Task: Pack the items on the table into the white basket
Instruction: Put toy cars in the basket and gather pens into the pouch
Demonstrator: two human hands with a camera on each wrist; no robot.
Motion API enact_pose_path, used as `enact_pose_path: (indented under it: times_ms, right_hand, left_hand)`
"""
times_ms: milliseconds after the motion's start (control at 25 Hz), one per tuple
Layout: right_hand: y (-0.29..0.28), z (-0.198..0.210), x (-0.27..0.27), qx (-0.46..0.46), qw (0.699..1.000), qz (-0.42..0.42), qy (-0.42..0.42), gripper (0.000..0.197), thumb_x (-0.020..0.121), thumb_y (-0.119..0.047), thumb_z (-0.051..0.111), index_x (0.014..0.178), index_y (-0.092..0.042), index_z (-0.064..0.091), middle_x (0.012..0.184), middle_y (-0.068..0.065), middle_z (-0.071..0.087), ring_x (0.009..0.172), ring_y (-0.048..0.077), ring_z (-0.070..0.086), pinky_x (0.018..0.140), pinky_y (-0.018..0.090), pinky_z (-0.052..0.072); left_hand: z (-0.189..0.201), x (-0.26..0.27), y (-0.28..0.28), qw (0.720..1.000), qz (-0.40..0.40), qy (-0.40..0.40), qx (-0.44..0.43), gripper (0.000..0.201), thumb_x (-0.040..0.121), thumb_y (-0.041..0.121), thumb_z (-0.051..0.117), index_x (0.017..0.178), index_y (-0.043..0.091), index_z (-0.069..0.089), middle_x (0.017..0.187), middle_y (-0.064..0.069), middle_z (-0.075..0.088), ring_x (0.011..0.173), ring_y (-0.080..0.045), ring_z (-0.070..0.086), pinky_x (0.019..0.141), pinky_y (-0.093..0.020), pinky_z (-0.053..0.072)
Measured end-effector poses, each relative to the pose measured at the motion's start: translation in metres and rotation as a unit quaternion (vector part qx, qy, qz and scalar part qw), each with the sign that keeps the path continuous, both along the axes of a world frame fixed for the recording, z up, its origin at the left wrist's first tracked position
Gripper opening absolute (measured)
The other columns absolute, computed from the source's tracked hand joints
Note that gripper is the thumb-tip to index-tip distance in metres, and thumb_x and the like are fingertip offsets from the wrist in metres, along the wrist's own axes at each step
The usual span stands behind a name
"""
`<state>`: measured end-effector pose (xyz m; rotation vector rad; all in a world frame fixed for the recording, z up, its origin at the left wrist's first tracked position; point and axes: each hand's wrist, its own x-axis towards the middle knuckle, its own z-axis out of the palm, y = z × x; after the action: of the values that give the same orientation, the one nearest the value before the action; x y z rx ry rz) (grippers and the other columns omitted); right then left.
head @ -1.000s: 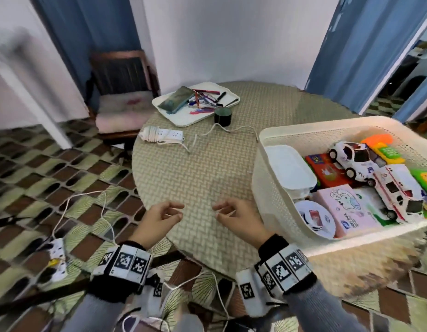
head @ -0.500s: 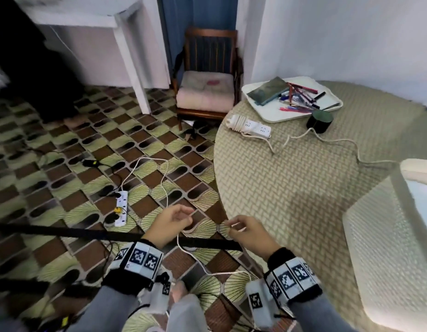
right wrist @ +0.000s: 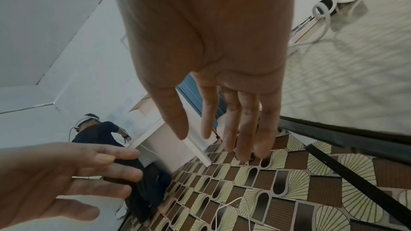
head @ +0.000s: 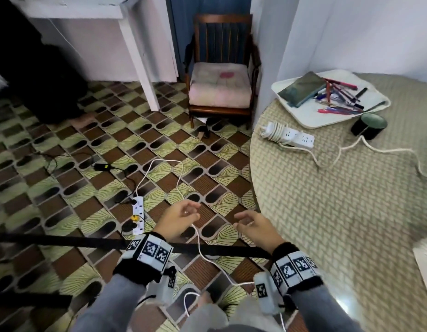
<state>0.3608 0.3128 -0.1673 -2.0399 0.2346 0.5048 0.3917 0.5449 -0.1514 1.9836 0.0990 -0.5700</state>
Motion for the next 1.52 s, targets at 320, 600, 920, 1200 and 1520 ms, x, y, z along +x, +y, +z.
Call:
enact_pose_path:
  times_ms: [320, 600, 920, 1200, 1520]
  right_hand:
    - [0.010, -0.008, 0.077, 0.027, 0.998, -0.050, 0.006, 0.019, 0.088, -0.019, 0.066, 0.107, -0.019, 0.062, 0.091, 0.003, 0.064, 0.083, 0.012, 0.060, 0.070, 0.015, 0.046]
    - [-0.008, -0.010, 0.147, 0.033, 0.995, -0.098, -0.016, 0.017, 0.088, -0.018, 0.065, 0.105, -0.017, 0.064, 0.095, 0.005, 0.065, 0.085, 0.015, 0.059, 0.070, 0.022, 0.044]
    - [-0.045, -0.001, 0.208, 0.060, 0.985, -0.158, -0.018, 0.016, 0.090, -0.015, 0.063, 0.106, -0.015, 0.063, 0.095, 0.003, 0.061, 0.079, 0.009, 0.056, 0.060, 0.016, 0.041]
    - [-0.081, 0.008, 0.252, 0.087, 0.948, -0.302, -0.056, 0.016, 0.089, -0.011, 0.063, 0.105, -0.012, 0.064, 0.095, 0.006, 0.063, 0.078, 0.011, 0.057, 0.058, 0.015, 0.041]
    - [-0.083, 0.012, 0.306, 0.089, 0.882, -0.451, -0.108, 0.015, 0.089, -0.013, 0.064, 0.103, -0.013, 0.067, 0.096, 0.010, 0.067, 0.084, 0.020, 0.064, 0.061, 0.025, 0.051]
  left_hand:
    - [-0.002, 0.068, 0.009, 1.000, -0.022, 0.015, 0.016, 0.021, 0.086, 0.013, 0.065, 0.103, 0.025, 0.061, 0.103, -0.004, 0.065, 0.099, -0.016, 0.061, 0.091, -0.030, 0.049]
    - [0.010, 0.153, -0.016, 0.997, -0.069, 0.006, 0.039, 0.024, 0.089, 0.014, 0.061, 0.113, 0.019, 0.060, 0.103, 0.004, 0.061, 0.089, -0.007, 0.057, 0.082, -0.021, 0.048]
    - [0.021, 0.238, -0.075, 0.991, -0.130, 0.001, 0.024, 0.023, 0.090, 0.015, 0.060, 0.113, 0.021, 0.059, 0.101, 0.004, 0.061, 0.089, -0.003, 0.055, 0.088, -0.026, 0.046]
    - [0.017, 0.323, -0.126, 0.973, -0.228, -0.023, 0.015, 0.021, 0.089, 0.015, 0.062, 0.107, 0.026, 0.060, 0.099, 0.005, 0.062, 0.090, -0.011, 0.056, 0.083, -0.027, 0.048]
    - [0.025, 0.422, -0.163, 0.939, -0.339, -0.059, -0.010, 0.023, 0.089, 0.009, 0.061, 0.109, 0.019, 0.060, 0.100, -0.001, 0.064, 0.086, -0.010, 0.058, 0.078, -0.021, 0.048]
